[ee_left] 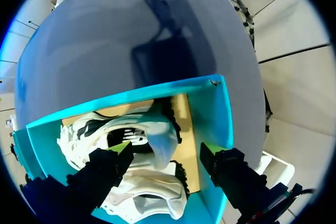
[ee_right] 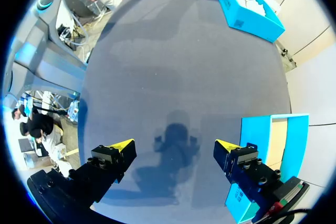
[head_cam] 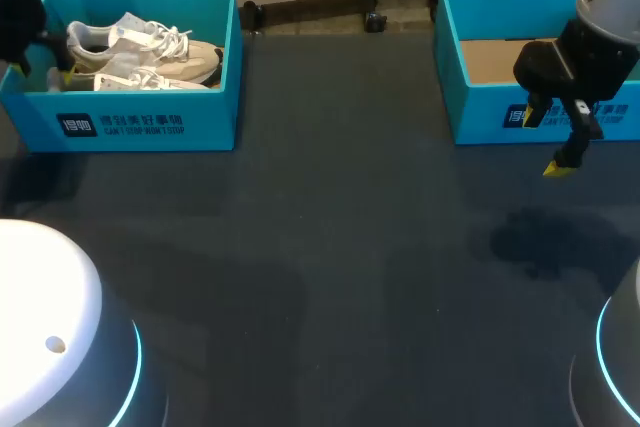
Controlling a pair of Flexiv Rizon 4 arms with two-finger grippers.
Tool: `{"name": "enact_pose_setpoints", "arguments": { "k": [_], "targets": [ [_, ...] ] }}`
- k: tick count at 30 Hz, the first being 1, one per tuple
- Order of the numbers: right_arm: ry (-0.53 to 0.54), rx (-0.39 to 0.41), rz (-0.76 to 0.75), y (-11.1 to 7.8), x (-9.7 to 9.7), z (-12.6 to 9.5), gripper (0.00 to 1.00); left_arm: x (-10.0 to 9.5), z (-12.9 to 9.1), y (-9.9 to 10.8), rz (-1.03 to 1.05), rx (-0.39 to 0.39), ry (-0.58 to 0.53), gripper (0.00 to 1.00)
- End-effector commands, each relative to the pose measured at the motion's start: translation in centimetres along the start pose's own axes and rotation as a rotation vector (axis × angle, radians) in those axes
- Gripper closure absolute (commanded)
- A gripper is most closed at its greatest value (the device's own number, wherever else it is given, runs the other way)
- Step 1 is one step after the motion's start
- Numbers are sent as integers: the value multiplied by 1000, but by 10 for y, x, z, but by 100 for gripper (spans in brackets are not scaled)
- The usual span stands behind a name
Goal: Take the shoe out of the shoebox, open the shoe tongue, remove and reinsert the insole, then place the shoe into the shoebox
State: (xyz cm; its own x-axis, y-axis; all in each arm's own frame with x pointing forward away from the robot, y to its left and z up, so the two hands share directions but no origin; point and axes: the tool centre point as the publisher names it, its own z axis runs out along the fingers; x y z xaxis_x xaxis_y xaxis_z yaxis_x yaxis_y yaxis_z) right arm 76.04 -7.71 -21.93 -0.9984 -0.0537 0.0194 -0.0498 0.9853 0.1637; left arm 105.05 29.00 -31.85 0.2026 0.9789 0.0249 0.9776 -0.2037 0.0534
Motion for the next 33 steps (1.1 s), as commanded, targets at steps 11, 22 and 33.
{"name": "enact_pose_setpoints", "arguments": {
  "k": [11,22,33],
  "targets": [
    [0,1,0,0,0,1,0,2,33,4,26,23,-43,22],
    [0,1,0,0,0,1,0,0,49,8,31,20,-45,19],
    [0,1,0,0,0,1,0,-2,68,8,22,38,-41,30]
  ]
}}
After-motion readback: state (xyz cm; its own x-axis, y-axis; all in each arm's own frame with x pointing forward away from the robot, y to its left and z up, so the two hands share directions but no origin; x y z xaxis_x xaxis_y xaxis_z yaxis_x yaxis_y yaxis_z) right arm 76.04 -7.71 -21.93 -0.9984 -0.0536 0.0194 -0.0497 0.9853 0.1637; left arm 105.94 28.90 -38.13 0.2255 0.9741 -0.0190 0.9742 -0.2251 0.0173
